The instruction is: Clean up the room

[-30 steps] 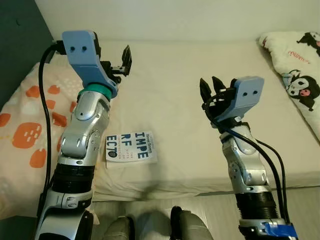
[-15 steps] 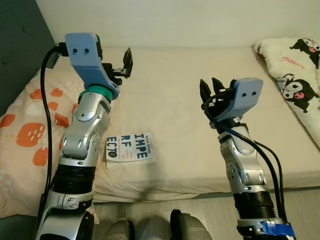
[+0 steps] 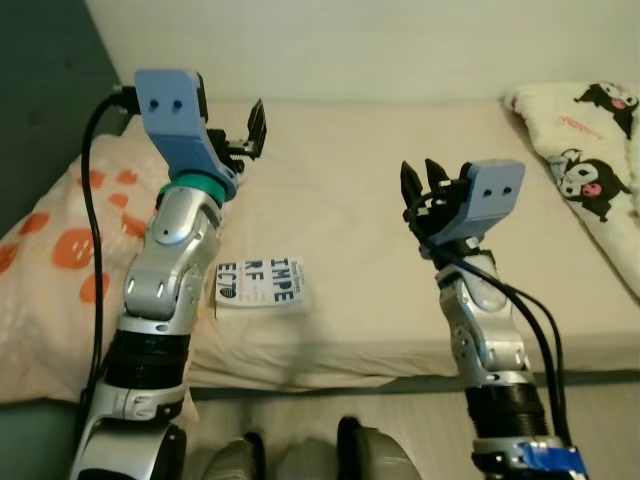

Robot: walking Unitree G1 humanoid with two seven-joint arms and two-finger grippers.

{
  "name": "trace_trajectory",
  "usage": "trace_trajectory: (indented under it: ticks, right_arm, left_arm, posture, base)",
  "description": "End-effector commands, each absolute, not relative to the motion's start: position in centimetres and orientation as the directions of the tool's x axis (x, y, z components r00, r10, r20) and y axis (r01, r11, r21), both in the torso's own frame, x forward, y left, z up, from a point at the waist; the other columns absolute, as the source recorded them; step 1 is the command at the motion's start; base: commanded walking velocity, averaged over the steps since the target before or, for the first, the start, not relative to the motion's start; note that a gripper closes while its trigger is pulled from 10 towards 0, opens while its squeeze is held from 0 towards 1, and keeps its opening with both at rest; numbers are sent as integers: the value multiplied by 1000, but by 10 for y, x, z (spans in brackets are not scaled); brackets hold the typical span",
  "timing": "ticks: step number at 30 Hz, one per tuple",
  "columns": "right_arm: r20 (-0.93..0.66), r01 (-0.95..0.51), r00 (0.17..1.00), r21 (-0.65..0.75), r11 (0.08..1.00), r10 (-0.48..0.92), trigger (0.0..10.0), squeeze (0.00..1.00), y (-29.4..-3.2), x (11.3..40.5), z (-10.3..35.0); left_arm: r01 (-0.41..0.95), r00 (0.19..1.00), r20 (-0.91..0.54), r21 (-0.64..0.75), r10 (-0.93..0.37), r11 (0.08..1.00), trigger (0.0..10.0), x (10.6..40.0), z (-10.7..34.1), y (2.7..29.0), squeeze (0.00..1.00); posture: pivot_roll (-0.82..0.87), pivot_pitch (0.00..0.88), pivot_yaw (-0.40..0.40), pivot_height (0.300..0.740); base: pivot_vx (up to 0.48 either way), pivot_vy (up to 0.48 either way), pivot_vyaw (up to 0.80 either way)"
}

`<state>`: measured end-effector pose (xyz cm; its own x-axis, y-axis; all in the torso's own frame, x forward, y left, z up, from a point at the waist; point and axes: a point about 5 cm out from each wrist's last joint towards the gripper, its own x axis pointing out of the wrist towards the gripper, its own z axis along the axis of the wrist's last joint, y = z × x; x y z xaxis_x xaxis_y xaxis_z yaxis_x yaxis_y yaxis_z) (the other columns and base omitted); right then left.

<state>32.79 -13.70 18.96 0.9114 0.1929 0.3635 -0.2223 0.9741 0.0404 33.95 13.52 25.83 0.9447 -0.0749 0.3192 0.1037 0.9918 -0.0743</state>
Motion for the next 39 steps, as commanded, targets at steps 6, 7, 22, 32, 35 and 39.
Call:
trace_trajectory:
  ticks: [6, 7, 22, 32, 35, 39]
  right_arm:
    - [323, -216, 927, 38, 976, 192, 10000, 0, -137, 325, 174]
    - [320, -214, 928, 39, 976, 191, 10000, 0, -137, 325, 173]
    - [251, -216, 947, 31, 976, 202, 10000, 0, -129, 321, 149]
    - [167, -243, 955, -36, 969, 246, 10000, 0, -118, 317, 123]
    - [137, -256, 956, -32, 966, 258, 10000, 0, -114, 316, 114]
    - [104, -266, 958, -27, 963, 268, 10000, 0, -110, 313, 104]
  left_arm:
    - [106, 952, 291, -3, -100, 994, 10000, 337, 244, 132, 0]
    - [106, 952, 288, -2, -101, 994, 10000, 337, 242, 132, 0]
    - [104, 966, 231, 47, -112, 993, 10000, 334, 219, 134, 0]
    - [121, 977, 145, 228, -157, 966, 10000, 324, 172, 132, 0]
    - [127, 981, 109, 276, -163, 953, 10000, 319, 155, 133, 0]
    - [154, 985, 25, 293, -168, 944, 10000, 312, 129, 135, 0]
  posture:
    - [-58, 32, 29, 720]
    - [-58, 32, 29, 720]
    - [-55, 41, 30, 720]
    - [-57, 51, 37, 720]
    - [-56, 53, 41, 720]
    - [-58, 55, 48, 720]
  base:
    - [-312, 0, 0]
    - [-311, 0, 0]
    - [-313, 0, 0]
    - [-297, 0, 0]
    - [-92, 0, 0]
    - [0, 0, 0]
